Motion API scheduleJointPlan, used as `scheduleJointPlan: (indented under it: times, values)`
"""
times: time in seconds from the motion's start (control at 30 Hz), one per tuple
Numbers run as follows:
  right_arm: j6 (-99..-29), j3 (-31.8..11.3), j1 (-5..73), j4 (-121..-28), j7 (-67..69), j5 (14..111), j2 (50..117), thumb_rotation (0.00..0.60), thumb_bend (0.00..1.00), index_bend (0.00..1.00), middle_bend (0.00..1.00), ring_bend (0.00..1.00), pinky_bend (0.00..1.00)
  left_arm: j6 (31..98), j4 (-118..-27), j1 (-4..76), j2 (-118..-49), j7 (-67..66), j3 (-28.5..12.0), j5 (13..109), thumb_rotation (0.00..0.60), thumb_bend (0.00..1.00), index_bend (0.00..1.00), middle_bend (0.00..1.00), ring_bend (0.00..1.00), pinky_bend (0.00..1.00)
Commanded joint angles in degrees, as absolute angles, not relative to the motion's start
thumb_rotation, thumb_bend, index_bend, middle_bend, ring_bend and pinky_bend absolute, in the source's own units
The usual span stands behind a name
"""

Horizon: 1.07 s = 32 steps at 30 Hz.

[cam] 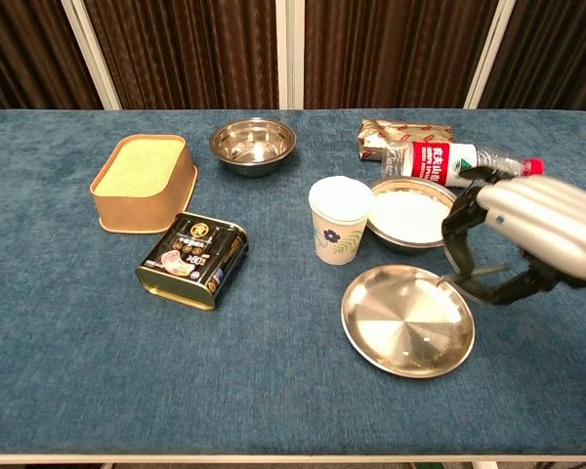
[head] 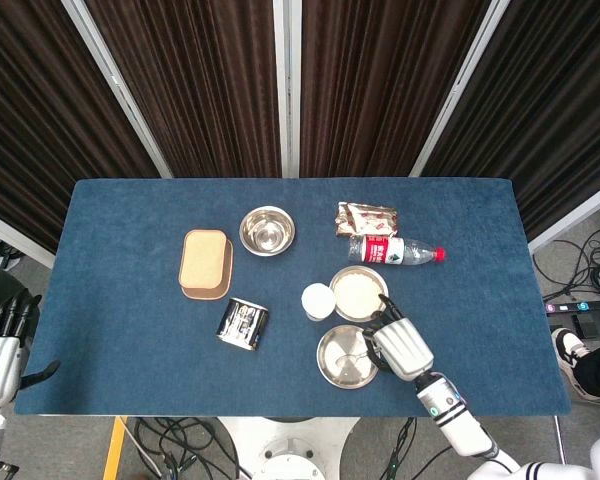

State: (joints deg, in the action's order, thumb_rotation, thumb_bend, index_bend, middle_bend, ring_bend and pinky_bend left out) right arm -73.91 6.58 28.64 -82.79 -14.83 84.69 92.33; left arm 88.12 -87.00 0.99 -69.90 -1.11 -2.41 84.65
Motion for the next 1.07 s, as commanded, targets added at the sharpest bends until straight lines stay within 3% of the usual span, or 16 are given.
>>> scheduleJointPlan:
  times: [0.03, 0.23, 0.5, 0.73, 0.87, 0.97, 1.07]
  values:
    - [-73.71, 5.96, 26.94, -79.15, -15.36, 85.35, 96.43, 0.6, 0.27, 0.62, 0.57, 0.22, 0.0, 88.17, -86.59, 0.95, -70.14, -0.77, -2.33, 84.75, 0.6, 0.03, 0.11, 0.04, 0.03, 0.06]
    - [-72.94, 5.78, 25.6, -77.78, -16.37, 85.75, 98.24, 0.6, 0.17, 0.44, 0.43, 0.11, 0.0, 88.28, -85.87, 0.87, -70.29, 0.04, -2.34, 84.8, 0.6, 0.03, 0.11, 0.04, 0.03, 0.06]
    - [-74.63, 4.93, 24.54, -82.86, -17.13, 87.78, 93.79, 0.6, 0.17, 0.34, 0.37, 0.09, 0.0, 88.42, -85.82, 0.9, -70.45, -0.08, -2.33, 85.02, 0.6, 0.03, 0.11, 0.04, 0.03, 0.06]
    - [-83.5, 2.57, 20.48, -94.16, -16.34, 88.27, 77.19, 0.6, 0.23, 0.3, 0.35, 0.11, 0.0, 87.41, -85.97, 1.5, -70.34, 0.13, -2.36, 85.03, 0.6, 0.03, 0.11, 0.04, 0.03, 0.06]
    - [-84.18, 3.53, 17.27, -99.09, -11.78, 85.04, 66.45, 0.6, 0.24, 0.16, 0.21, 0.05, 0.0, 86.83, -86.36, 2.0, -70.58, -0.2, -2.42, 85.13, 0.6, 0.03, 0.11, 0.04, 0.03, 0.06]
    - [-85.82, 4.01, 14.48, -100.58, -5.87, 83.96, 62.12, 0.6, 0.24, 0.08, 0.15, 0.01, 0.0, 86.71, -86.75, 2.27, -70.74, -0.64, -2.49, 85.27, 0.6, 0.03, 0.11, 0.04, 0.03, 0.06]
    - [-88.29, 4.41, 11.92, -99.96, -1.92, 84.95, 60.58, 0.6, 0.24, 0.06, 0.14, 0.0, 0.0, 86.81, -87.15, 2.46, -70.76, -1.34, -2.64, 85.37, 0.6, 0.03, 0.11, 0.04, 0.03, 0.06]
